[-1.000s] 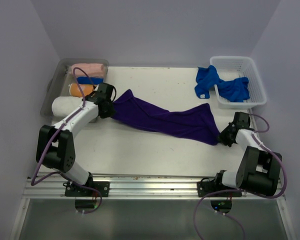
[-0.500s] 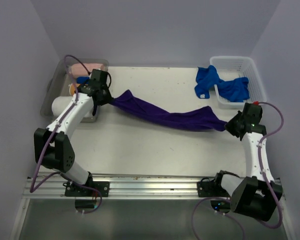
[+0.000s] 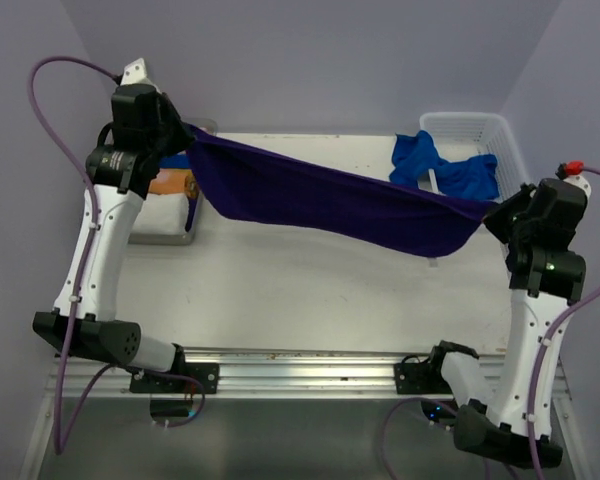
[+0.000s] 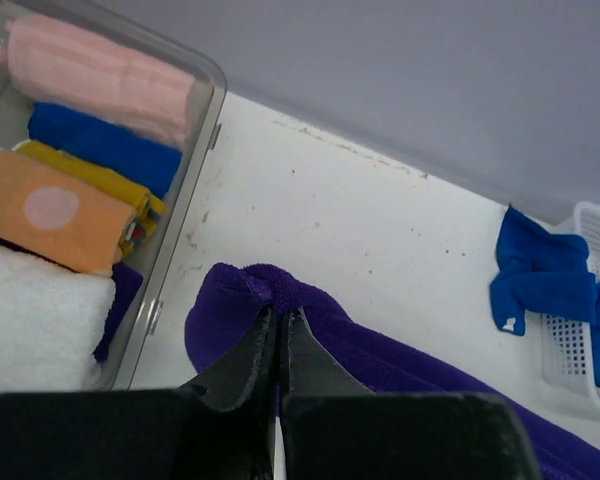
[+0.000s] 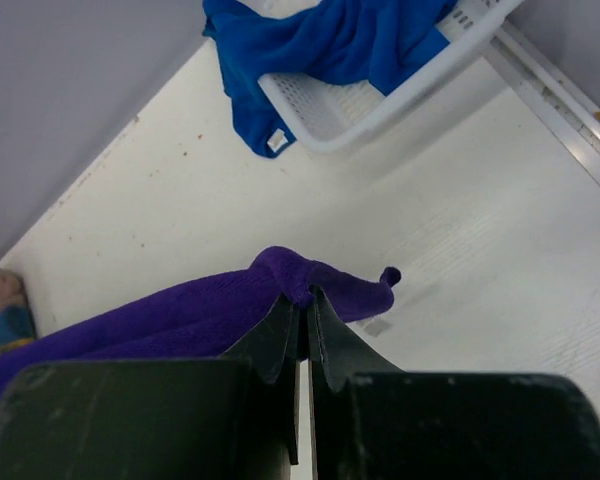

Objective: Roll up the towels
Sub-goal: Flatten the towel

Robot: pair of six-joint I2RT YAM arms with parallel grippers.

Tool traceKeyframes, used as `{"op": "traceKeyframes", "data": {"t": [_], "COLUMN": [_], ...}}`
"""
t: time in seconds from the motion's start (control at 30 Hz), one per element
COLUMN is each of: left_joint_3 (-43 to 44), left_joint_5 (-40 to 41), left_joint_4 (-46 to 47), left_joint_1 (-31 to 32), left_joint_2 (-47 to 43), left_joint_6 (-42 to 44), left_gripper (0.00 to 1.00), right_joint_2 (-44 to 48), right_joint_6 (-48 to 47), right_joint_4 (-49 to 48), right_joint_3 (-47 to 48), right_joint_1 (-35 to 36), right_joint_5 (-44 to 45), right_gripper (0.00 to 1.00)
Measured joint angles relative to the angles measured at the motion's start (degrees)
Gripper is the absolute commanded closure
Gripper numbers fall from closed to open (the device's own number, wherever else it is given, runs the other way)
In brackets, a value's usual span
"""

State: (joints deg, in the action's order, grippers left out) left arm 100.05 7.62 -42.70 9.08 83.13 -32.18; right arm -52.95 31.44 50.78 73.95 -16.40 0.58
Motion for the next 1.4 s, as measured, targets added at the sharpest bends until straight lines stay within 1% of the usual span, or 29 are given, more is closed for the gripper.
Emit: {"op": "traceKeyframes", "data": {"t": [0.2, 0.33, 0.5, 0.7, 0.83, 0.93, 1.0, 1.1, 1.17, 1.27, 1.33, 1.4], "left_joint_3": [4.92, 5.95, 6.05, 6.25, 5.46, 0.63, -4.87, -15.41, -21.38, -28.61, -30.23, -30.23], "left_joint_5": [0.28, 1.05, 1.60, 1.44, 0.24, -1.38, -3.06, -6.49, -8.33, -9.25, -8.31, -7.61], "left_joint_4": [-1.79, -3.43, -4.59, -5.22, -4.85, -2.62, -0.11, 4.13, 6.73, 9.62, 10.34, 11.39], "left_joint_1": [-0.20, -0.35, -0.44, -0.44, -0.46, -0.48, -0.59, -0.79, -0.81, -0.61, -0.04, 0.55], "left_joint_2": [-2.89, -5.73, -10.86, -17.90, -20.57, -22.27, -22.21, -18.97, -14.99, -5.42, 1.81, 7.93], "left_joint_6": [0.48, 1.36, 1.86, 2.03, 2.12, 2.40, 2.38, 2.21, 1.84, 1.62, 1.36, 1.29], "left_gripper": [1.00, 1.00, 1.00, 1.00, 1.00, 1.00, 1.00, 1.00, 1.00, 1.00, 1.00, 1.00], "right_joint_2": [3.69, 5.07, 7.67, 13.97, 16.26, 16.96, 17.31, 17.25, 16.63, 14.43, 9.81, 3.15], "right_joint_6": [-0.87, -1.05, -0.94, -0.37, -0.37, -0.39, -0.42, -0.52, -0.52, 0.28, 1.42, 2.54], "right_joint_4": [5.53, 10.38, 12.94, 15.89, 17.18, 17.22, 16.83, 16.13, 15.02, 10.19, 6.49, 1.25], "right_joint_3": [6.36, 11.96, 18.80, 22.53, 23.08, 19.82, 14.75, 6.01, -1.03, -12.20, -18.84, -23.19], "right_joint_1": [0.02, 1.46, 2.27, 2.54, 2.75, 2.91, 2.89, 2.89, 2.89, 2.91, 2.89, 2.91], "right_joint_5": [1.95, 4.20, 6.19, 8.15, 9.53, 10.47, 10.84, 11.37, 11.72, 11.67, 10.93, 10.27], "right_gripper": [1.00, 1.00, 1.00, 1.00, 1.00, 1.00, 1.00, 1.00, 1.00, 1.00, 1.00, 1.00]}}
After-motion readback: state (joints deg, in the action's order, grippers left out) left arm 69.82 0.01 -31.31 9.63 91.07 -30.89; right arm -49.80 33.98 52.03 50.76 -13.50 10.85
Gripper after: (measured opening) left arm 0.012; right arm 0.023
